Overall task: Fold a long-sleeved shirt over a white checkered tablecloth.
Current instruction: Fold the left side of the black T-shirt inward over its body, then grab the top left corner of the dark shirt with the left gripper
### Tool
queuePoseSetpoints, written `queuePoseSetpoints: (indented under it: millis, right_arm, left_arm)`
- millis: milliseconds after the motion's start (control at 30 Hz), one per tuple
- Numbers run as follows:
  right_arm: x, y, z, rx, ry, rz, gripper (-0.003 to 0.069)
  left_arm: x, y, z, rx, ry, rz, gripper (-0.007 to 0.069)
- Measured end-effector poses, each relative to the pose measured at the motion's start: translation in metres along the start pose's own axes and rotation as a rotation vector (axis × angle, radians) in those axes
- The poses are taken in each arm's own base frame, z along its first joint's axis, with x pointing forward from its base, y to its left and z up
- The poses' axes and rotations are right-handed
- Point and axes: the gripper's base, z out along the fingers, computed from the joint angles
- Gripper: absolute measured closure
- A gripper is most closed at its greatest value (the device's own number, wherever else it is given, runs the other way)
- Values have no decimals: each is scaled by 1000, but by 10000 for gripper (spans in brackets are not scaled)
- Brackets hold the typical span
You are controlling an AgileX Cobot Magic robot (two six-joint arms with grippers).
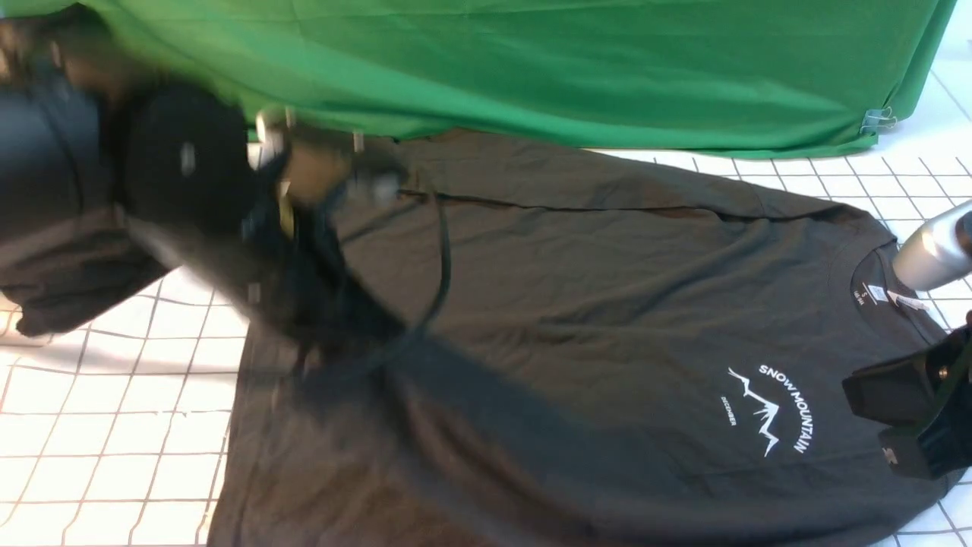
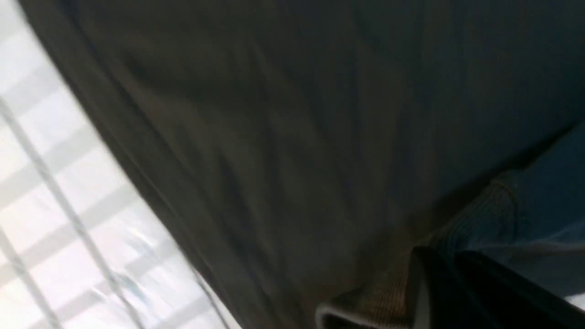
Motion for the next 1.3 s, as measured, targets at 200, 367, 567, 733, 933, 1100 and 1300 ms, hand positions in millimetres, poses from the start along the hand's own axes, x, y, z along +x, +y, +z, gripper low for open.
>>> queuePoseSetpoints:
  millis: [200,367,567,733,933,1100,1300]
  right_arm:
    - [-2,0,0,5,-24,0,622]
    - [-2,0,0,5,-25,1,614]
    - [-2,0,0,5,-25,1,608]
    - [-2,0,0,5,-24,1,608]
    - [-2,0,0,4,-21,1,608]
    - [-2,0,0,3,-17,3,608]
    - [-1,0,0,2,-11,31,604]
  left_arm:
    - [-45,48,13,-78,-39,-82,603]
    - [-56,70,65,-111,22,-39,603]
    - [-57,74,104,-122,51,-29,602]
    - [-58,79,114,-172,42,-30,573]
    - [-63,86,111,-250,2,-34,311]
    - [-76,94,103,-279,-62,-120,137]
    - [-118,140,102,-192,-224,-337,114]
